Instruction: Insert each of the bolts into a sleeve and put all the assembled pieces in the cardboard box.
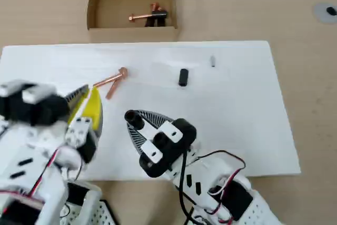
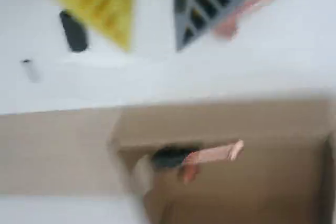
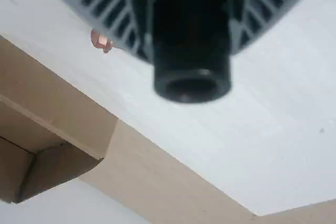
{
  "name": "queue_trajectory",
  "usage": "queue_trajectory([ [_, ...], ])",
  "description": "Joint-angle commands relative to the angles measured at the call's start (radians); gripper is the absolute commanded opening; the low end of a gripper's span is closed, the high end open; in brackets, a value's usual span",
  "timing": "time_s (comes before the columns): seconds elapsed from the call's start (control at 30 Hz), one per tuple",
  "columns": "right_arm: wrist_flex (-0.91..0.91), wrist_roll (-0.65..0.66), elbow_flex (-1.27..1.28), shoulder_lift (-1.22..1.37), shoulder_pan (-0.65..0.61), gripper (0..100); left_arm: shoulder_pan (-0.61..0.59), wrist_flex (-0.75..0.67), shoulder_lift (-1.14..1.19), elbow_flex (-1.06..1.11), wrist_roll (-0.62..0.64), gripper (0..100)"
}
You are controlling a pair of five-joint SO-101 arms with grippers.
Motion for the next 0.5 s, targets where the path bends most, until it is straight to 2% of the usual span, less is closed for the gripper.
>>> queue_trajectory([
  [0.0, -0.029, -0.002, -0.010, -0.051, -0.005, 0.9, -0.068, -0.020, 0.142, 0.051, 0.057, 11],
  [0.13, -0.029, -0.002, -0.012, -0.058, -0.004, 0.9, -0.066, -0.020, 0.417, -0.035, 0.018, 11],
  [0.33, -0.029, -0.002, -0.013, -0.059, 0.036, 0.9, -0.049, -0.006, 0.737, -0.261, -0.227, 11],
  [0.47, -0.023, 0.003, -0.044, -0.059, 0.124, 0.9, -0.043, 0.048, 0.905, -0.365, -0.459, 11],
])
